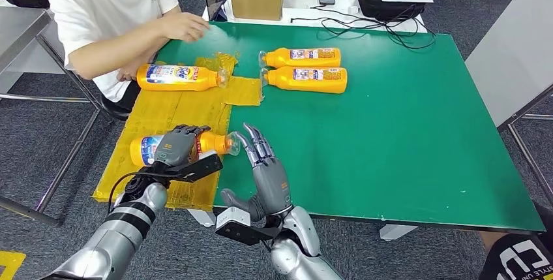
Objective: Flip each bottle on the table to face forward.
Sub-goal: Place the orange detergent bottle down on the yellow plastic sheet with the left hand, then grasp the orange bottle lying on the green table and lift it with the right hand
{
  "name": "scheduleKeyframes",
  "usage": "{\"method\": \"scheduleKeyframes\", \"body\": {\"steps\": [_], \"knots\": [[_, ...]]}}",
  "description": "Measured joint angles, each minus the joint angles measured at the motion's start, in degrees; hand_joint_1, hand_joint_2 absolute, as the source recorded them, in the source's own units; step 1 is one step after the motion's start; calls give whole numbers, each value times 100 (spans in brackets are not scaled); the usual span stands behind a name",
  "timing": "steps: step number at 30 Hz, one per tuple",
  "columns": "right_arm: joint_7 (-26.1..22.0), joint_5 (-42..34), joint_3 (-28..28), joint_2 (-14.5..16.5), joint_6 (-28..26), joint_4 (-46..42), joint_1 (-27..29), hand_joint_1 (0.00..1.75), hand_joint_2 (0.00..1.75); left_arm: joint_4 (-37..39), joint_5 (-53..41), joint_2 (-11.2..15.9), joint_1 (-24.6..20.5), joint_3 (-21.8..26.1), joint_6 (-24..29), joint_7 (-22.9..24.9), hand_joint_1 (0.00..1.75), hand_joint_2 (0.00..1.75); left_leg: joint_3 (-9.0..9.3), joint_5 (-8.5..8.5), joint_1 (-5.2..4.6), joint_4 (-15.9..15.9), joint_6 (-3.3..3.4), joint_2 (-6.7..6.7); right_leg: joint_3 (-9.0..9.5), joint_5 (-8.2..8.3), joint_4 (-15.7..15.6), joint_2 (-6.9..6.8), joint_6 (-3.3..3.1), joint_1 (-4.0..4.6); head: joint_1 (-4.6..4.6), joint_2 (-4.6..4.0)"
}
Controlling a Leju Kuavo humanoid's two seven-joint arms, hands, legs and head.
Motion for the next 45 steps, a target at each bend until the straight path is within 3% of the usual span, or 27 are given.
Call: {"method": "scheduleKeyframes", "body": {"steps": [2,5,6,7,12,24,29,35,39,42,45], "knots": [[-58,-74,0,16,30,7,-1,0,0,231,46,5,-140,-55,-121,62,121,175,2,-2,-1,0,0,-1,2,0,-1,0,0,0,0,0],[-167,-197,0,40,44,42,-4,0,0,517,303,7,-383,-61,-444,150,27,175,14,-3,-1,-2,0,-4,13,-1,0,0,-1,0,0,0],[-201,-237,0,44,44,58,-6,0,0,600,428,9,-459,-45,-575,150,8,175,20,-3,-1,-3,-1,-4,19,-1,0,0,-2,1,0,0],[-233,-274,0,46,43,75,-10,0,0,667,557,11,-519,-23,-703,126,1,175,25,-3,0,-4,-1,-5,23,-1,1,1,-2,1,-1,0],[-313,-420,-3,63,42,188,-40,0,0,859,1127,-1,-538,171,-1178,-86,0,175,28,3,4,-3,-3,2,19,8,4,1,-17,5,0,0],[-410,-526,-65,96,-23,474,-106,0,0,706,2191,-134,-470,607,-1663,-360,0,175,28,4,2,-3,-3,0,21,8,4,0,-17,4,0,0],[-398,-430,-101,99,-54,529,-107,0,0,65,3121,-316,-113,714,-1575,-773,0,175,19,4,2,0,-2,1,10,10,4,1,-15,4,0,0],[-386,-310,-103,99,-160,531,-105,0,0,-957,4131,-653,168,980,-1752,-731,0,175,8,2,0,1,-1,0,3,10,3,0,-15,3,0,0],[-310,-26,-103,94,-426,460,-74,0,175,-1532,5057,-859,339,1204,-1445,-875,0,175,4,2,1,0,-1,0,-3,9,3,1,-15,4,0,0],[89,686,-107,52,-520,131,42,0,175,-2125,5682,-953,520,1338,-1059,-917,0,175,3,2,1,0,-1,0,-4,9,3,1,-16,5,0,0],[1230,1830,-99,-71,-189,-162,133,0,175,-2750,6100,-996,789,1484,-973,-906,0,175,3,1,2,-1,-2,1,-4,8,3,2,-17,5,-1,0]]}}
